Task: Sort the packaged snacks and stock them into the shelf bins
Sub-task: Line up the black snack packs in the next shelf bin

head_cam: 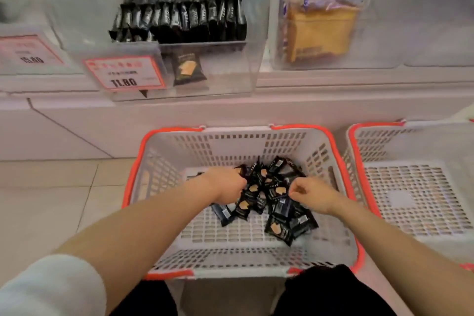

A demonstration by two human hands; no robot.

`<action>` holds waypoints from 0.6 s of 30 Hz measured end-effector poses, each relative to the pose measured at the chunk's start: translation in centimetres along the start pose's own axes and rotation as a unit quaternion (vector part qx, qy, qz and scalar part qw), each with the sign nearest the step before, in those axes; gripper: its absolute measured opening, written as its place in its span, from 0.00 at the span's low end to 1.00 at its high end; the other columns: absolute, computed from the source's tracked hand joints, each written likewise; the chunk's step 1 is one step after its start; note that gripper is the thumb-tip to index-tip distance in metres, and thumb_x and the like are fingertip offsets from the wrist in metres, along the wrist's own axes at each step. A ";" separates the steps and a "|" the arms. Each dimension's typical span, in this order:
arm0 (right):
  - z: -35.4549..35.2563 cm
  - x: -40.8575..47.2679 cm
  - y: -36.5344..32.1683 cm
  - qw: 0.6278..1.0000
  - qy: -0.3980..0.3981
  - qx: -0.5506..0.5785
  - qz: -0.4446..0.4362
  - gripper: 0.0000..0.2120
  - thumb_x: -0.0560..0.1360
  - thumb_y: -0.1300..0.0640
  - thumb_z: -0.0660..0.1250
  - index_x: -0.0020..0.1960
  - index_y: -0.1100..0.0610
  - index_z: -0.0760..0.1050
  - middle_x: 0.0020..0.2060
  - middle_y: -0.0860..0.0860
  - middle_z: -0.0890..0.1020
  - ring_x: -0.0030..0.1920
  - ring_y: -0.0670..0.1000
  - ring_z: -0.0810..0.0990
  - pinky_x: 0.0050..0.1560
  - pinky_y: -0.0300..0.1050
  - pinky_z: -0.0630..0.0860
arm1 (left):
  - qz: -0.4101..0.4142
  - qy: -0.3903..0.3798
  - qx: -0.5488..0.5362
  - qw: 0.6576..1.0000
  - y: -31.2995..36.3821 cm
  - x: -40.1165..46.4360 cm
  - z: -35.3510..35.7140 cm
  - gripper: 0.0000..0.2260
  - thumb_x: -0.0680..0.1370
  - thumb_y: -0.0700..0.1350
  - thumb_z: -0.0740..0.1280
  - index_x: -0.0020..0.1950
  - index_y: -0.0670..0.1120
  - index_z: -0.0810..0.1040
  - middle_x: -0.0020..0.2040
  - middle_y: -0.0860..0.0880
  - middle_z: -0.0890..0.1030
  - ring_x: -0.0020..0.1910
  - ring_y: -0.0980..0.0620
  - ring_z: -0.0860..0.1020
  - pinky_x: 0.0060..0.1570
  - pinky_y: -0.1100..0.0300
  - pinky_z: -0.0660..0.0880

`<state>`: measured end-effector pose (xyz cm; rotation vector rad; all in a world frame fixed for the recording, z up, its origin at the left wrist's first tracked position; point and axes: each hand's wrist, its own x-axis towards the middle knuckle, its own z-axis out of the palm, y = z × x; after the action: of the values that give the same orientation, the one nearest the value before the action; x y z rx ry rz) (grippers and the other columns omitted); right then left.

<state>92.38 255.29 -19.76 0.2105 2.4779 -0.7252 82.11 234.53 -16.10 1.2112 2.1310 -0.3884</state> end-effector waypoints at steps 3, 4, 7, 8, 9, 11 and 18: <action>3.7 2.0 3.5 0.998 -0.059 -0.025 0.024 0.08 0.79 0.54 0.59 0.46 0.58 0.73 0.42 0.44 0.74 0.44 0.52 0.76 0.42 0.45 0.69 | -0.022 -0.060 -0.044 0.997 0.2 3.0 3.7 0.08 0.80 0.43 0.54 0.51 0.40 0.70 0.47 0.42 0.76 0.45 0.42 0.74 0.41 0.50 0.72; 4.7 2.8 4.2 0.996 -0.078 -0.040 0.030 0.07 0.79 0.55 0.59 0.46 0.57 0.73 0.42 0.48 0.75 0.45 0.53 0.76 0.42 0.44 0.69 | -0.030 -0.077 -0.062 0.995 0.2 3.9 4.9 0.09 0.80 0.43 0.53 0.53 0.41 0.71 0.50 0.42 0.76 0.47 0.42 0.75 0.43 0.50 0.73; 7.7 5.0 5.8 0.990 -0.086 -0.107 0.044 0.11 0.79 0.56 0.58 0.57 0.59 0.73 0.54 0.55 0.74 0.55 0.56 0.75 0.50 0.46 0.72 | -0.067 -0.121 -0.127 0.982 -0.1 6.1 8.4 0.11 0.81 0.44 0.54 0.57 0.41 0.72 0.53 0.42 0.76 0.50 0.43 0.75 0.45 0.51 0.72; 8.8 5.5 6.2 0.989 -0.066 -0.122 0.043 0.15 0.79 0.57 0.58 0.64 0.59 0.69 0.60 0.55 0.71 0.61 0.56 0.72 0.56 0.49 0.72 | -0.088 -0.127 -0.151 0.976 -0.1 6.6 9.6 0.11 0.81 0.45 0.54 0.56 0.41 0.72 0.54 0.42 0.76 0.50 0.43 0.75 0.45 0.52 0.72; 9.7 6.1 6.4 0.990 -0.038 -0.134 0.035 0.19 0.79 0.59 0.58 0.69 0.58 0.64 0.65 0.55 0.67 0.65 0.56 0.67 0.60 0.49 0.70 | -0.113 -0.127 -0.175 0.970 -0.2 7.1 10.8 0.12 0.80 0.45 0.54 0.56 0.41 0.72 0.54 0.42 0.77 0.51 0.43 0.75 0.45 0.53 0.72; 11.3 7.1 6.8 0.988 0.006 -0.152 0.008 0.25 0.79 0.62 0.57 0.74 0.57 0.55 0.72 0.54 0.61 0.71 0.54 0.61 0.65 0.47 0.67 | -0.163 -0.118 -0.235 0.951 0.0 7.8 13.2 0.12 0.80 0.45 0.54 0.58 0.41 0.71 0.54 0.41 0.77 0.51 0.43 0.75 0.43 0.54 0.71; 12.9 11.1 7.4 0.979 0.035 -0.199 -0.025 0.27 0.78 0.60 0.60 0.74 0.58 0.55 0.70 0.55 0.63 0.71 0.55 0.62 0.71 0.49 0.58 | -0.350 -0.036 -0.472 0.808 0.4 9.9 18.8 0.07 0.76 0.40 0.60 0.54 0.43 0.71 0.48 0.41 0.78 0.45 0.42 0.78 0.37 0.57 0.70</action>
<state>91.16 254.54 -38.29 0.0250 2.6393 -0.2316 86.20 231.03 -36.65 -0.1704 2.1599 0.3305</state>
